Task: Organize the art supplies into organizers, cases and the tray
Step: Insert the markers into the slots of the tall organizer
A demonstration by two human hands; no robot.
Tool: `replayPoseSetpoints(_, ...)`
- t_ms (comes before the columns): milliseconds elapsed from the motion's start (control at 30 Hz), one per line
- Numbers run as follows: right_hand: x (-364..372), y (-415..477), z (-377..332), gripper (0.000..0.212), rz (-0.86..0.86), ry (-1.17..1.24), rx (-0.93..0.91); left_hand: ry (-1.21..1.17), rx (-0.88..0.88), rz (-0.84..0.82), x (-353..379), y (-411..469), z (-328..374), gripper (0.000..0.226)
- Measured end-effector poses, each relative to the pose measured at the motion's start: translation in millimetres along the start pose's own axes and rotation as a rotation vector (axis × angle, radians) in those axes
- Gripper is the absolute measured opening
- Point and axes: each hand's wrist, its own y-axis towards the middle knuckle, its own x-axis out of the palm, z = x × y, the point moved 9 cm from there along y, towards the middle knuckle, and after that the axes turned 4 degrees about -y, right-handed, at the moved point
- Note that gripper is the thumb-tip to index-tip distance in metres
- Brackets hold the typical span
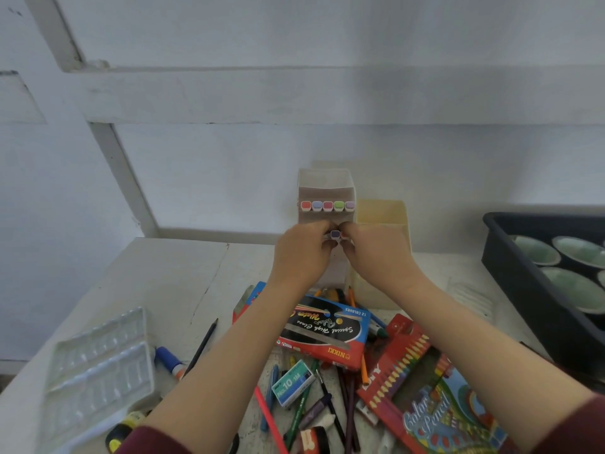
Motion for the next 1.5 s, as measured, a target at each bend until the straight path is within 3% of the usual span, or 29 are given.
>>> replayPoseSetpoints(200,5.3,-0.9,2.1,0.021,-0.068,-0.067,0.006,0.04,-0.019,-0.134,0.6,-6.4,5.6,0.039)
replayPoseSetpoints(300,4.6,2.2,0.7,0.022,-0.097,-0.118,-0.019,-0.04,-0.027,-0.069,-15.7,-22.5,7.7,0.043)
replayPoseSetpoints(433,-0.5,-1.5,-4.2,0.022,-0.15,-0.058,-0.046,-0.153,-0.041,0.013,-49.2,-52.2,-4.6,0.031)
replayPoseSetpoints(567,-29.7,-22.3,-16.3,0.024,0.033,0.04,-0.113,-0.15,-0.185,0.071,-91.1,-85.3,-45.7,0.021)
replayPoseSetpoints(633,-50.7,-38.3,-22.2,0.02,0.182,0.113,-0.079,-0.1,-0.282,0.092,-110.6,-107.8,-72.2,0.018)
replayPoseSetpoints(700,-58.8,-52.9,-28.5,0.018,0.206,0.205,-0.025,-0.024,-0.383,0.13,-127.6,-133.4,-97.5,0.015)
replayPoseSetpoints(767,-55.8,-63.7,-43.9,0.012,0.153,0.248,-0.05,0.168,-0.522,0.141,-142.5,-161.3,-121.8,0.022)
replayPoseSetpoints(833,-41.7,-70.8,-60.8,0.015,0.019,0.236,-0.098,0.387,-0.766,0.024,-150.0,-193.4,-148.9,0.036)
replayPoseSetpoints(900,-18.5,-78.0,-72.2,0.034,-0.208,0.203,-0.109,0.437,-0.969,-0.144,-145.7,-223.7,-174.3,0.055)
replayPoseSetpoints(967,1.3,-85.2,-75.9,0.057,-0.371,0.152,-0.118,0.366,-1.047,-0.265,-135.9,-243.5,-194.4,0.074)
replayPoseSetpoints(1033,14.6,-92.5,-78.6,0.075,-0.482,0.121,-0.121,0.253,-1.038,-0.293,-130.4,-250.3,-205.2,0.087)
replayPoseSetpoints(1133,26.2,-98.6,-80.8,0.082,-0.567,0.089,-0.12,0.181,-0.932,-0.232,-135.0,-244.0,-199.4,0.071)
replayPoseSetpoints(1367,9.9,-93.0,-91.1,0.05,-0.451,0.051,-0.098,0.079,-0.71,-0.102,-146.9,-234.4,-190.2,0.048)
replayPoseSetpoints(1500,-3.1,-96.9,-126.0,0.037,-0.411,0.255,-0.185,0.083,-0.537,0.041,-162.7,-234.9,-168.6,0.026)
